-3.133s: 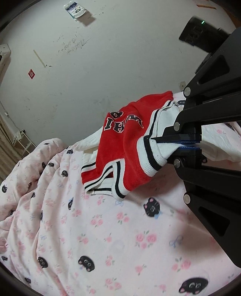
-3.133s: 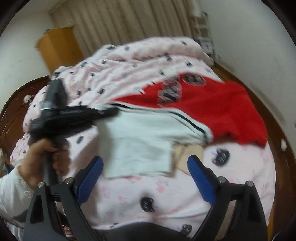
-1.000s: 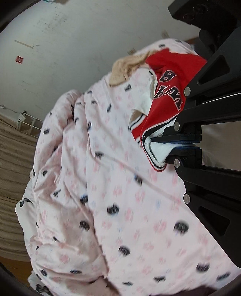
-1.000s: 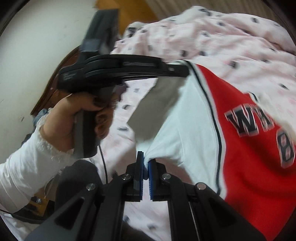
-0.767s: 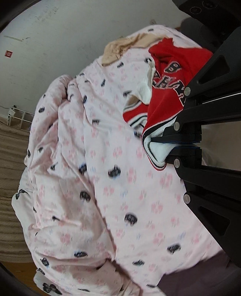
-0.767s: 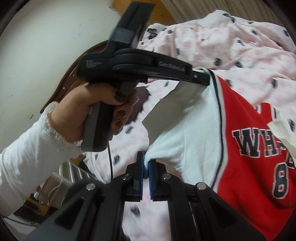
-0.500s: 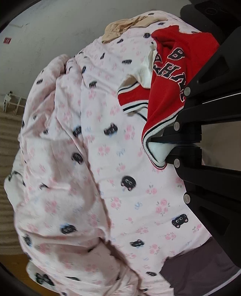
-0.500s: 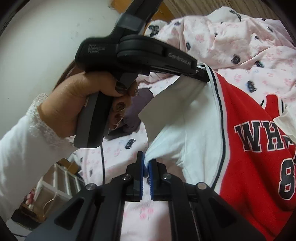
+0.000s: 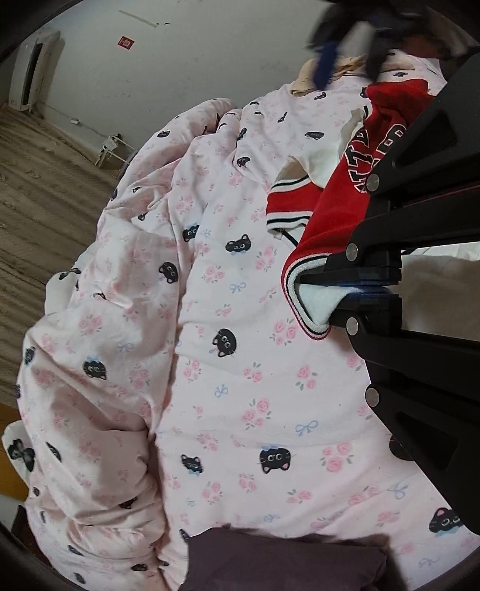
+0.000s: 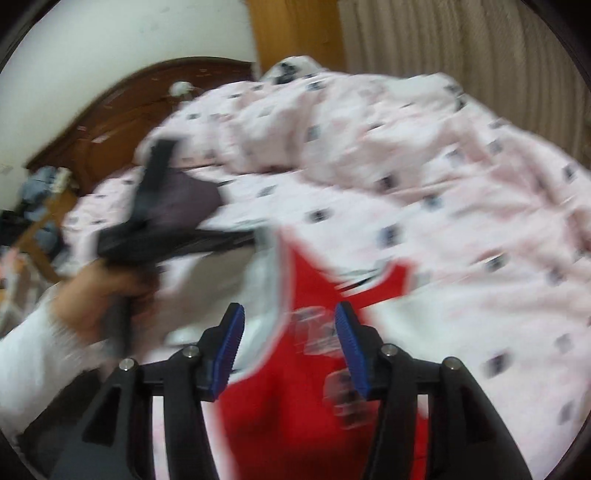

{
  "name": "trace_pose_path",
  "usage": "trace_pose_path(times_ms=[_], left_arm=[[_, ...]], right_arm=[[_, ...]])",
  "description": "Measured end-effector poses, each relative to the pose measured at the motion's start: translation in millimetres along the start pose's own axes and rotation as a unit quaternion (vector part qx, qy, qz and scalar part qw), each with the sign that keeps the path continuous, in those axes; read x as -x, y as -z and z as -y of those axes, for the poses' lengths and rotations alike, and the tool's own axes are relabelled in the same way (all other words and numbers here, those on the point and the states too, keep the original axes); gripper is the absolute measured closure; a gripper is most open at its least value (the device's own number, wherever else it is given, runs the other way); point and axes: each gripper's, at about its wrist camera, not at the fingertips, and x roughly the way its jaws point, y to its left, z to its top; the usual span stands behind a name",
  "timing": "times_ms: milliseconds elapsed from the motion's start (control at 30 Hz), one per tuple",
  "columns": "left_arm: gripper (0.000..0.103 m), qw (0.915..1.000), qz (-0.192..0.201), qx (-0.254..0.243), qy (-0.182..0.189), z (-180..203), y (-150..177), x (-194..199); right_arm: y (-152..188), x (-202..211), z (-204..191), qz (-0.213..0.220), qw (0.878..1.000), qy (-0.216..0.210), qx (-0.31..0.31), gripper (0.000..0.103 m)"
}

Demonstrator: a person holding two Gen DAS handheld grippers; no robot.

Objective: Fold clothes
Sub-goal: 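Shake the hanging jersey out between both grippers, holding its shoulder edges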

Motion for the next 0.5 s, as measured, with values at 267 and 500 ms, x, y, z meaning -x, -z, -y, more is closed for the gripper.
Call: trace_pose_path(times_ms=[267, 500], left_arm=[[0.101, 0.9999, -0.001, -0.015, 0.001, 3, -4, -8], [0.101, 0.9997, -0.015, 0.009, 0.014, -8, -4, -14]], right_arm=[[-40, -65, 88, -0.069, 0.996, 0.051, -0.008, 0.049], [-29, -114, 108, -0.137, 0.990, 0.034, -0.001, 0.051]])
